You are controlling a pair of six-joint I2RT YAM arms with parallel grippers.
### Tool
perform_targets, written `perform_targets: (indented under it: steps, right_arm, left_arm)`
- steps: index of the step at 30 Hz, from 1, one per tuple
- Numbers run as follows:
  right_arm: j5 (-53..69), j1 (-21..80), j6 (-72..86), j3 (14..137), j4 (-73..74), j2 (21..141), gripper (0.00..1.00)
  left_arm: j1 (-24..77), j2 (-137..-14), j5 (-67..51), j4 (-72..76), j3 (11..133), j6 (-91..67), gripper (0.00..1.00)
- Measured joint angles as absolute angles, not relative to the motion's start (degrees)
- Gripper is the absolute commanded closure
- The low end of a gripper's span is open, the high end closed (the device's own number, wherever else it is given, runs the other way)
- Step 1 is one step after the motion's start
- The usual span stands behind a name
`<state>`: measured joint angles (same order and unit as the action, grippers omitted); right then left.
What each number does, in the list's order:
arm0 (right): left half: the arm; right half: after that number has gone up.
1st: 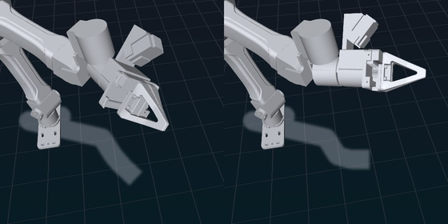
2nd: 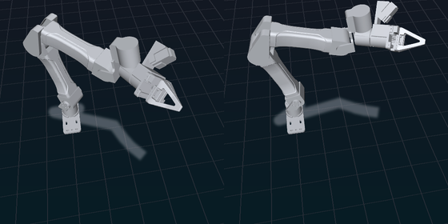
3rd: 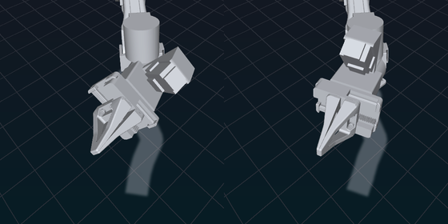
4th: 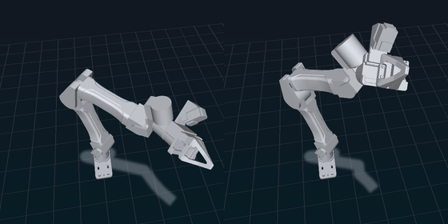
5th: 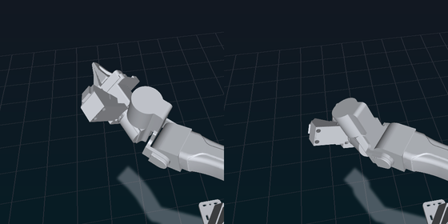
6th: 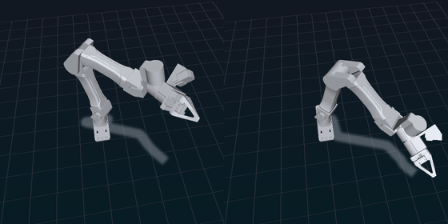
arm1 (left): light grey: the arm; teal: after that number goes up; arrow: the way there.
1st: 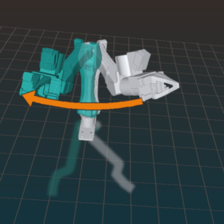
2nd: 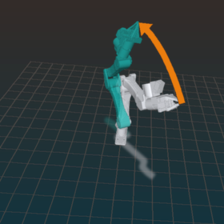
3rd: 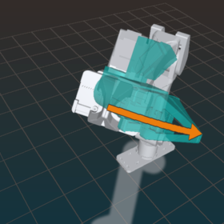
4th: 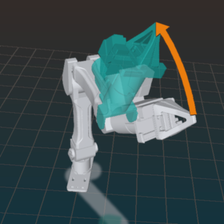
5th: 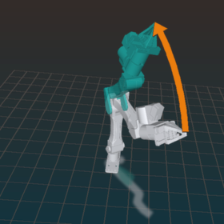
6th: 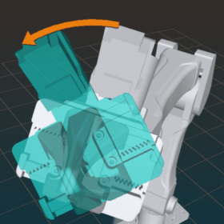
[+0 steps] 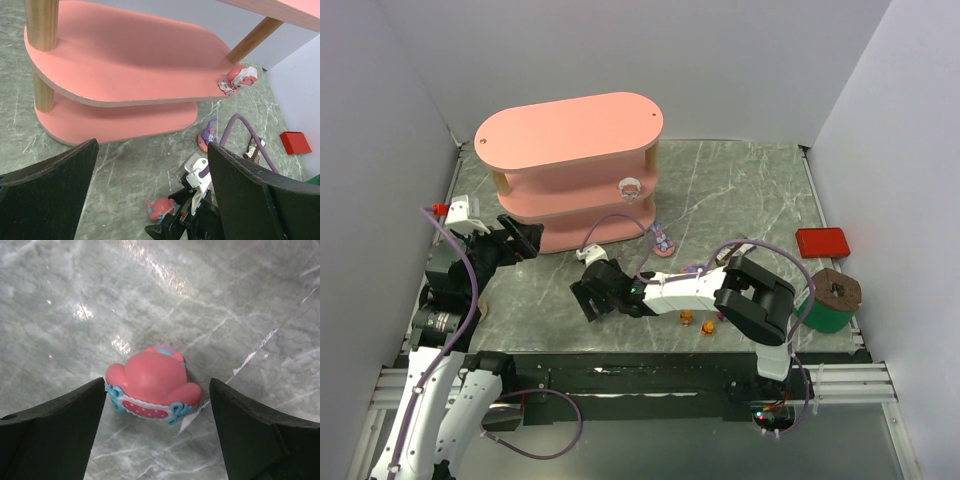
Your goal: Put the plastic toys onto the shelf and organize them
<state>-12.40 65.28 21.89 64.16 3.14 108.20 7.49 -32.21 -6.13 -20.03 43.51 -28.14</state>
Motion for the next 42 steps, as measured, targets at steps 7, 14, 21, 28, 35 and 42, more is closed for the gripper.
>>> perform_targets:
  steps: [7,14,21,28,35,42]
  right_arm:
    - [-14.6,65.5,23.2,64.2,0.4,108.3,0.24]
    - [-16.5,65.8,25.1,64.2,-0.3,109.3,0.58]
    - [-18.2,66.1,24.4,64.6,1.2,109.0,0.66]
    - [-21.6,66.1,21.5,69.1,7.9,104.5,0.66]
    - [-25.1,64.9,18.6,78.1,8.9,99.4,0.65]
    - [-26.9,61.6,17.2,84.3,10.3,99.1,0.65]
  left_arm:
    - [7.5,-32.2,-6.1,-20.0,43.5,-28.1,0.04]
    - [7.5,-32.2,-6.1,-20.0,43.5,-28.1,0.04]
    - [7.5,-32.2,-6.1,-20.0,43.5,-28.1,0.04]
    - [7.5,-32.2,-6.1,-20.0,43.5,-28.1,0.04]
    - [7.5,-32.1,-5.5,-20.0,43.5,-28.1,0.04]
    - [7.5,-32.1,-5.1,-20.0,43.5,-28.1,0.04]
